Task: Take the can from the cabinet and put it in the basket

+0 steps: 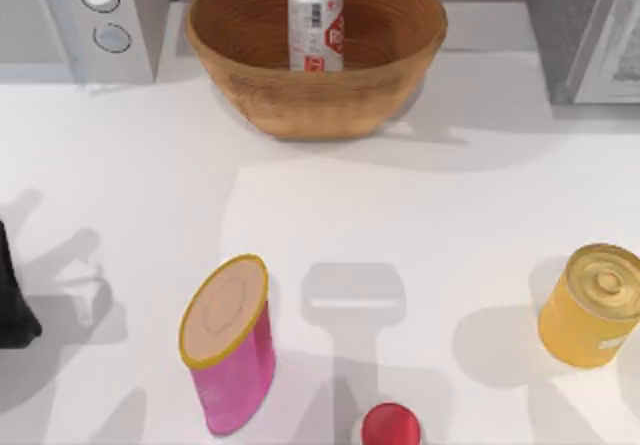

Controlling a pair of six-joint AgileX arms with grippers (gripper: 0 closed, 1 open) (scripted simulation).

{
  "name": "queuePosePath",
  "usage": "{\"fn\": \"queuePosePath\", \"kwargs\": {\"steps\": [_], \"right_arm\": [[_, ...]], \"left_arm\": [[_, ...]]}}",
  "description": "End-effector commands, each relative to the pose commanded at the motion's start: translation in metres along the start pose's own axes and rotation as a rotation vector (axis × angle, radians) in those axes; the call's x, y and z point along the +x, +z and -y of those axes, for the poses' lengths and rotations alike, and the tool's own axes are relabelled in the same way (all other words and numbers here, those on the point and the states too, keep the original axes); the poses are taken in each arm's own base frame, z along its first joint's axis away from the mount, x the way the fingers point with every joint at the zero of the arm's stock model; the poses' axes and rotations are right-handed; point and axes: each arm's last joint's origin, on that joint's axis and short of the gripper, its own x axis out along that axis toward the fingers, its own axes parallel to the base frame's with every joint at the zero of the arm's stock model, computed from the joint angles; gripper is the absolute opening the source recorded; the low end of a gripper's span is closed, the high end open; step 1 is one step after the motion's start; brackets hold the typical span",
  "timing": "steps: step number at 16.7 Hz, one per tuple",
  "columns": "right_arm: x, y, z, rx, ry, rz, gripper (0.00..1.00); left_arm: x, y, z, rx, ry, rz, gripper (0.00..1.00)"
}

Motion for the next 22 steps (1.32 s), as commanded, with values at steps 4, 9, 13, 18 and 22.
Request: {"fn": "queuePosePath", "kwargs": {"steps": [4, 9, 13, 18, 22], "right_arm": [[-0.011, 0.027, -0.023, -0.017, 0.002, 0.011, 1.0], [-0.011, 0.028, -0.022, -0.019, -0.001, 0.012, 1.0], [0.007, 0.031, -0.036, -0.025, 0.0, 0.018, 1.0], [0.06, 0.034, -0.093, -0.025, 0.001, 0.026, 1.0], [0.092, 0.032, -0.172, -0.018, 0.0, 0.024, 1.0]], "left_arm": [[0.0, 0.0, 0.0, 0.0, 0.0, 0.0, 1.0], [0.0, 0.0, 0.0, 0.0, 0.0, 0.0, 1.0], [0.0, 0.0, 0.0, 0.0, 0.0, 0.0, 1.0], [0.0, 0.0, 0.0, 0.0, 0.0, 0.0, 1.0], [0.0, 0.0, 0.0, 0.0, 0.0, 0.0, 1.0]]}}
